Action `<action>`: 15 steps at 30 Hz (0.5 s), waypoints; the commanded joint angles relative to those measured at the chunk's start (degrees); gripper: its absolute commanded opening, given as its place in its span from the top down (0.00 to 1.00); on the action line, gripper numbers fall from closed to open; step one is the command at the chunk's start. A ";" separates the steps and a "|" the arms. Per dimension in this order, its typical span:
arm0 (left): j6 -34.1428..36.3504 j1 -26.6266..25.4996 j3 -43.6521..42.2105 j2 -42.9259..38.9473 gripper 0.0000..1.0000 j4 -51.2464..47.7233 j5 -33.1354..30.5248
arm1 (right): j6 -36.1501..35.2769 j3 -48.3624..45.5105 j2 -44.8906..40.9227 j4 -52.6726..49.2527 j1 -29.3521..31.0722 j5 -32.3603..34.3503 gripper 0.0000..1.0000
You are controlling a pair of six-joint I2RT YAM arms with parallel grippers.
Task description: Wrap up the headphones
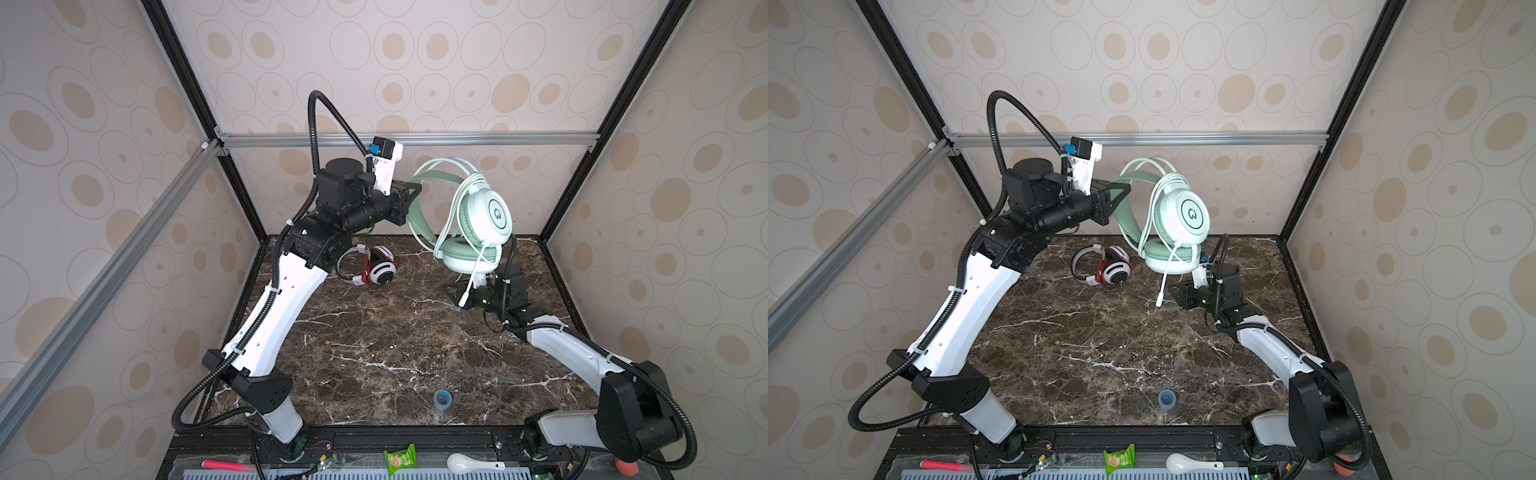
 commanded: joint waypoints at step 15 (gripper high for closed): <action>-5.43 0.77 -1.32 -3.18 1.00 8.18 1.49 | -0.44 2.66 1.89 0.44 -0.21 -1.02 0.80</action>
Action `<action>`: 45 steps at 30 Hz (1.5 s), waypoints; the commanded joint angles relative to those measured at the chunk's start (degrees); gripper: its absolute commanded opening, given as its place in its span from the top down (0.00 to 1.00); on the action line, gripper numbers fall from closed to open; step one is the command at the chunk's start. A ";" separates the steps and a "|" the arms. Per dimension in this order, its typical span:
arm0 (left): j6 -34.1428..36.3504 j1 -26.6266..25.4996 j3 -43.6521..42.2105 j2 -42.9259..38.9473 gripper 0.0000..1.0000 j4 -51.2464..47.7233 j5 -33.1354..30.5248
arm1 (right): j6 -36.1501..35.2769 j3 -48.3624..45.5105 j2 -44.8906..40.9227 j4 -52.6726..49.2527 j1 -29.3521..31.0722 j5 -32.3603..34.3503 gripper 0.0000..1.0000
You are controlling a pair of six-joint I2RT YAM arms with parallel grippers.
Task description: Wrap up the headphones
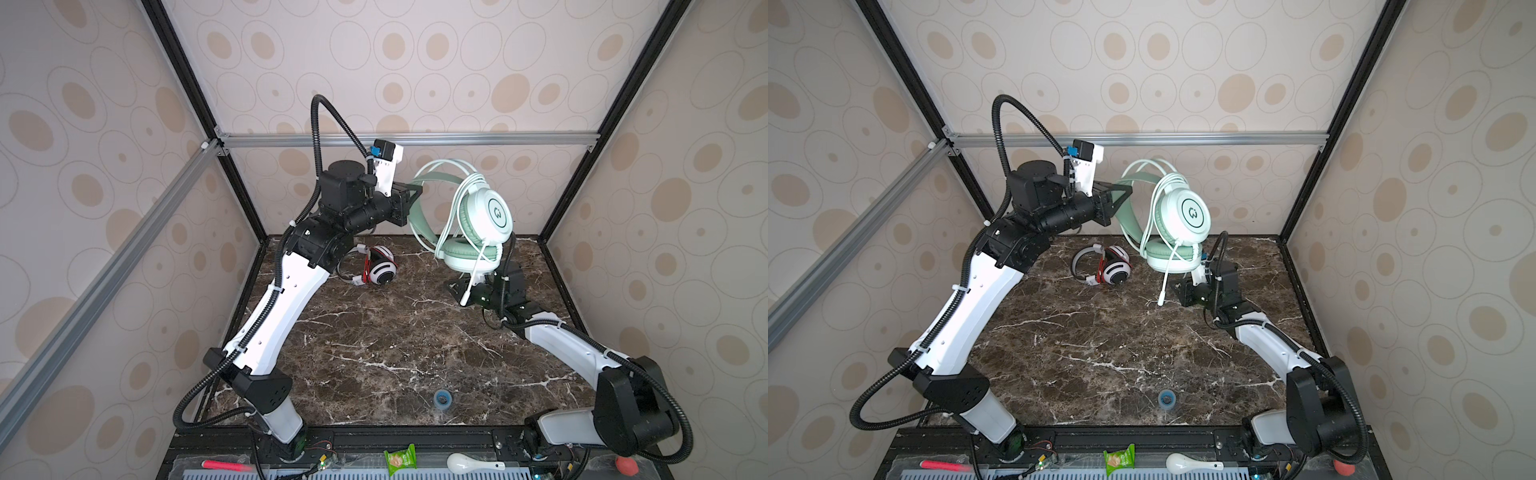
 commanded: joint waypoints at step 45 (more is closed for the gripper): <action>-27.12 5.55 6.76 13.65 1.00 7.20 -37.03 | -7.81 1.02 -10.17 -21.72 18.52 25.06 1.00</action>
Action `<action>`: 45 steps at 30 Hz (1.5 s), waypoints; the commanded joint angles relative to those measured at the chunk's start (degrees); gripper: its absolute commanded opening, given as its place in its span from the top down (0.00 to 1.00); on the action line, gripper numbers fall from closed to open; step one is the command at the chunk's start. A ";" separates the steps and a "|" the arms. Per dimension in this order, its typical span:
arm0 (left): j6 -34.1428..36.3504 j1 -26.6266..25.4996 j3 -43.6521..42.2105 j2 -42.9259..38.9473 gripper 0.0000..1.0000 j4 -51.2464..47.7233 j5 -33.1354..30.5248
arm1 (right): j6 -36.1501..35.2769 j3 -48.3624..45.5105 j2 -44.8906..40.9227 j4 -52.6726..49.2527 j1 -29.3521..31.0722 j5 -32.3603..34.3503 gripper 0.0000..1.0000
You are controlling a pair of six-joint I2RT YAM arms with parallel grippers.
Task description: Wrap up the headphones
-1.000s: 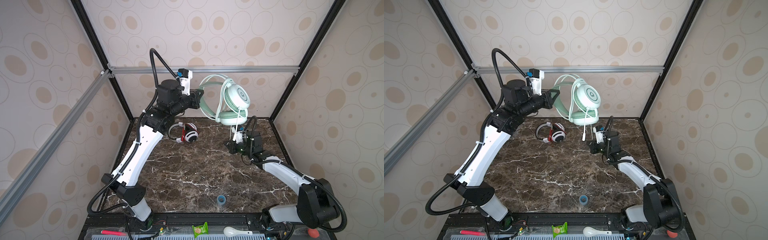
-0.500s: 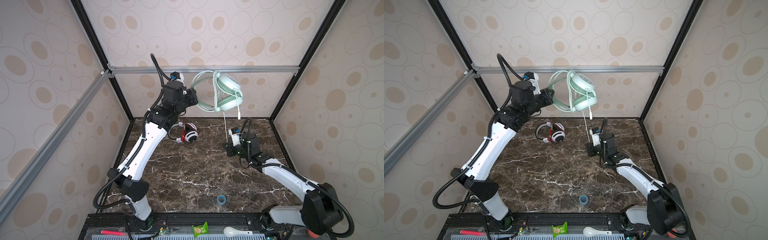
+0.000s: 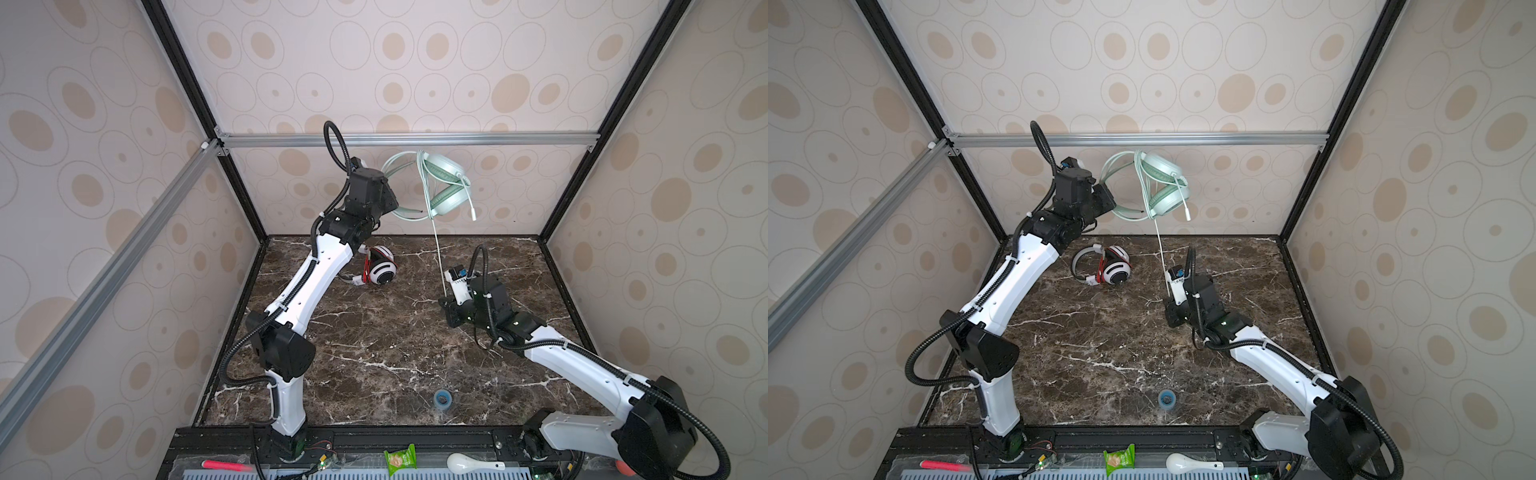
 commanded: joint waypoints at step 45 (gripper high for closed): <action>41.74 -5.72 -45.31 -23.15 1.00 10.55 3.29 | -25.22 42.97 14.93 -31.37 1.58 10.70 1.00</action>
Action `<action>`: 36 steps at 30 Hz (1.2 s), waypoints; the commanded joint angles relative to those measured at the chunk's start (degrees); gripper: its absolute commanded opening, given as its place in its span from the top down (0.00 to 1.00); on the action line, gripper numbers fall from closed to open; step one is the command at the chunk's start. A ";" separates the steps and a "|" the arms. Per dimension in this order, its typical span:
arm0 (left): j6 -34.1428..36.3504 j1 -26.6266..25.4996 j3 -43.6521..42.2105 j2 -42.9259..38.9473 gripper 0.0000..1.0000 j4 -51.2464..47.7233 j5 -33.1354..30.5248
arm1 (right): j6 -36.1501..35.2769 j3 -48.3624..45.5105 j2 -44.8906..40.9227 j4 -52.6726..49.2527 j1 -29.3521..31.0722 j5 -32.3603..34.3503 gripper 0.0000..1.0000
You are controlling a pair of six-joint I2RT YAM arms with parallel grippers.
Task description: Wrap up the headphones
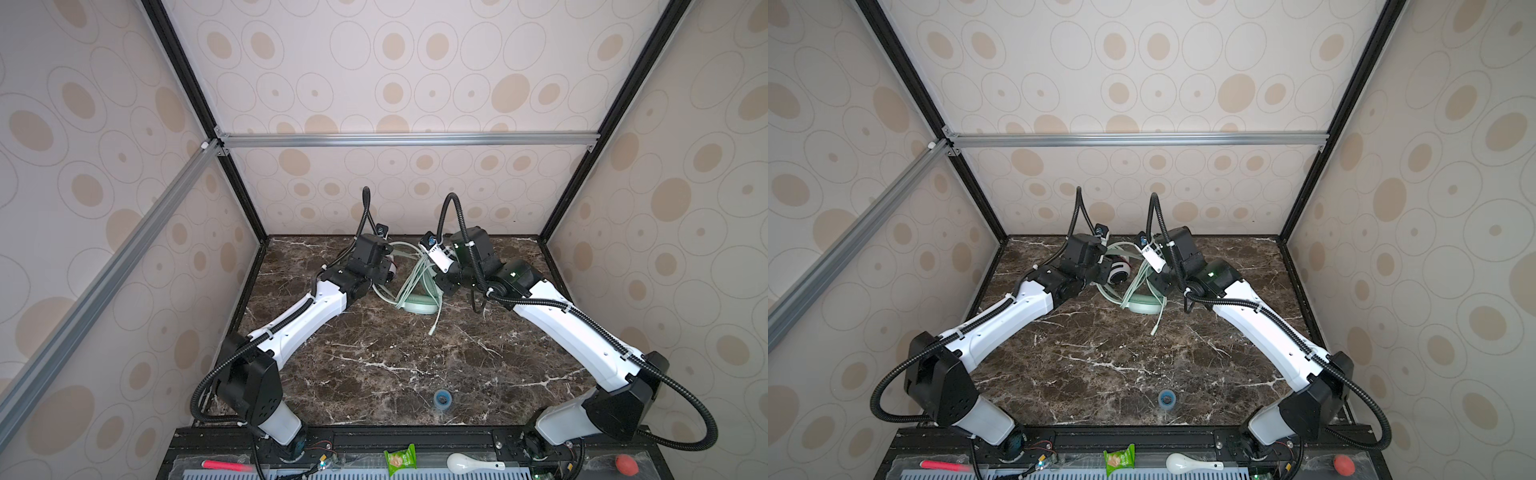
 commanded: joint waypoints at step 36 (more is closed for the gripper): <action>4.03 -1.63 1.42 -4.99 1.00 -1.04 20.30 | -1.54 -7.26 -3.49 3.07 -10.10 -6.76 0.86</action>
